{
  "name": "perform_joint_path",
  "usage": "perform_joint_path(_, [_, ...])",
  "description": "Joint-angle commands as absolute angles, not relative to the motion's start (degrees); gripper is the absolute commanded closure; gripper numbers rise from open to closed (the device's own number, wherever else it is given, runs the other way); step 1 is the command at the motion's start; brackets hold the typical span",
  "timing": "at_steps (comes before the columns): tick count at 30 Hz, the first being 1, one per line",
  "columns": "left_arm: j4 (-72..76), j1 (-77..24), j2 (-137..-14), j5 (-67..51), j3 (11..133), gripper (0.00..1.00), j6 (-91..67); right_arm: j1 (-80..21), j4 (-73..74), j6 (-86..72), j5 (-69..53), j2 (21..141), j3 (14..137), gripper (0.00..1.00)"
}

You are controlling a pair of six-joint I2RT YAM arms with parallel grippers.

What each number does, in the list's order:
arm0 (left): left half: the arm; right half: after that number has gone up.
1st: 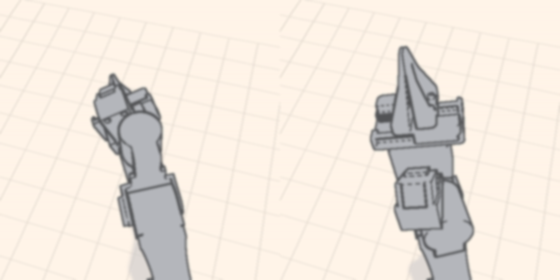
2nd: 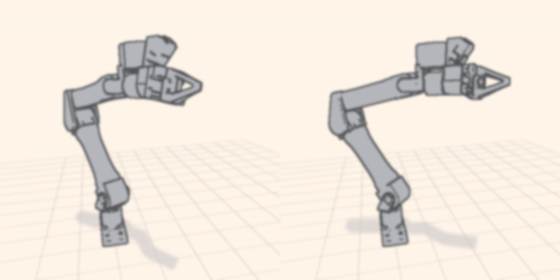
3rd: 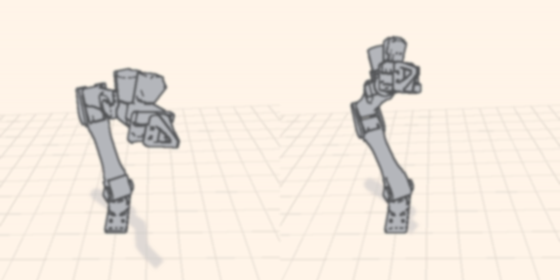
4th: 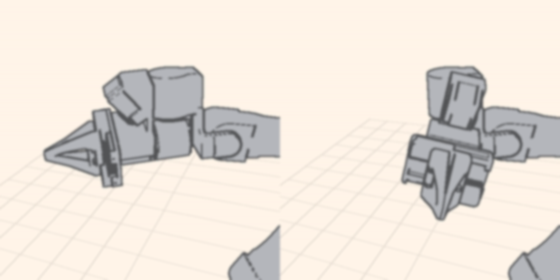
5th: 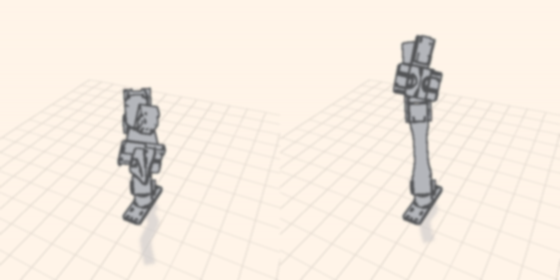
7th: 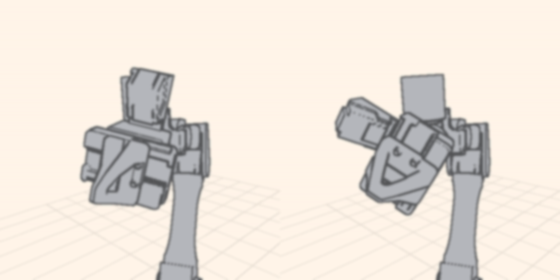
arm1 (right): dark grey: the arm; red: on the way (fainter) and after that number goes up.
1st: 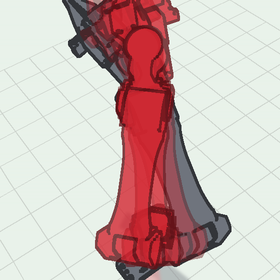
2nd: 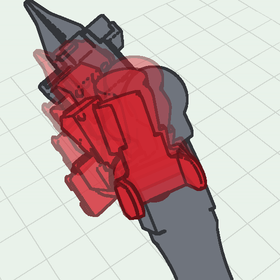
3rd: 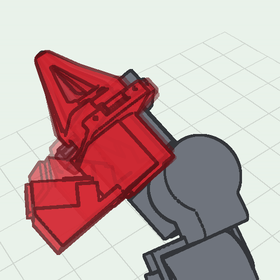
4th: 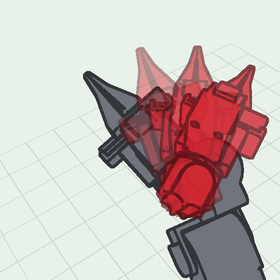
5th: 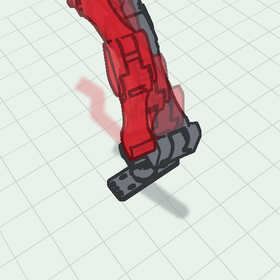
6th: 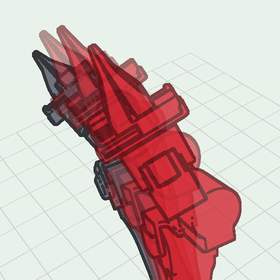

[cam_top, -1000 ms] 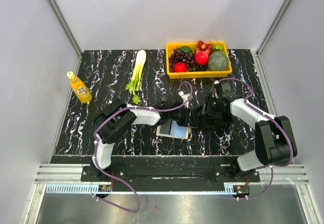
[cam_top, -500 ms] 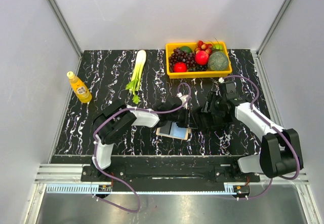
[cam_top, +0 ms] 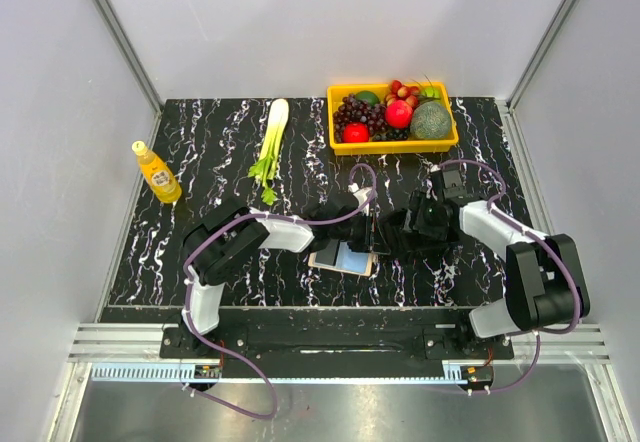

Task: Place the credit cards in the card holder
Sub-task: Pick up the credit card from the storage box.

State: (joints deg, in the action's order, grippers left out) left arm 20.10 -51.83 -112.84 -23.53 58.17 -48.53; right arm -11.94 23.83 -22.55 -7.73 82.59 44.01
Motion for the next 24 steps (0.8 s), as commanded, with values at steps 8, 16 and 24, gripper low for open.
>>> perform_joint_path(8, [19.51, -51.77, -111.44, -23.12, 57.31, 0.75, -47.63, -11.34, 17.93, -23.64, -18.36, 83.76, 41.84, 0.37])
perform_joint_path(16, [19.86, -51.33, -111.53, -23.38, 57.22, 0.75, -47.9, -11.34, 17.67, -24.52, -19.86, 81.48, 42.36, 0.46])
perform_joint_path(24, [19.86, -51.33, -111.36, -23.2, 57.04, 0.75, -47.99, -11.34, 17.49, -25.75, -22.06, 77.79, 42.01, 0.6])
